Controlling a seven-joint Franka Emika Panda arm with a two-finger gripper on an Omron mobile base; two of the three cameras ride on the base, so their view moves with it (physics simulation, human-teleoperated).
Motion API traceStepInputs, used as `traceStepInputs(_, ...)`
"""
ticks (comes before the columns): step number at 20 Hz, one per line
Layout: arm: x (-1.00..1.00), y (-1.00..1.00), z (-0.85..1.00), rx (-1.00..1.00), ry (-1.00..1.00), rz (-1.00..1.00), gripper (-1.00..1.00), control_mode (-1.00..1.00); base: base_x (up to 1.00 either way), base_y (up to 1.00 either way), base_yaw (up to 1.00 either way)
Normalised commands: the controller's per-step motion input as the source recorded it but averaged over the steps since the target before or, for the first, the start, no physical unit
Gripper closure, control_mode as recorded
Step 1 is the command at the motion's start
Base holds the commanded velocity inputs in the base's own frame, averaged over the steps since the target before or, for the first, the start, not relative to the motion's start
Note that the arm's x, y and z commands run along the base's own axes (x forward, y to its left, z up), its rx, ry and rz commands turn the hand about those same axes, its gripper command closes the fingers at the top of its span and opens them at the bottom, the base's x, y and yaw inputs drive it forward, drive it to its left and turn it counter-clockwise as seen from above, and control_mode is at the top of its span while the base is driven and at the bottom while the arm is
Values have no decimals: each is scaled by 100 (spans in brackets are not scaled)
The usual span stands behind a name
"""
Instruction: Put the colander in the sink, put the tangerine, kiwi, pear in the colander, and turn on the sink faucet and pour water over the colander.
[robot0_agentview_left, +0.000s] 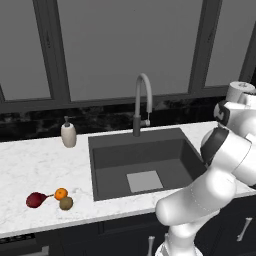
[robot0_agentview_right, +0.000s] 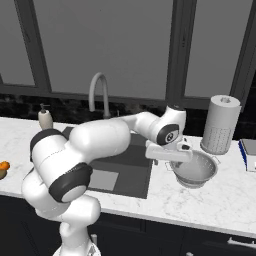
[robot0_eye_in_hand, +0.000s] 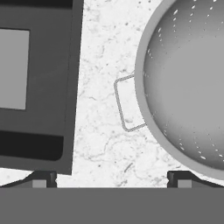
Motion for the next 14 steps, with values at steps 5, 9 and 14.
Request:
traceStepInputs(5,0,0,-8,0,0,0,-100,-100,0,0,0)
traceStepInputs(9,0,0,-8,0,0,0,-100,-100,0,0,0)
traceStepInputs(14,0,0,-6,0,0,0,-100,-100,0,0,0)
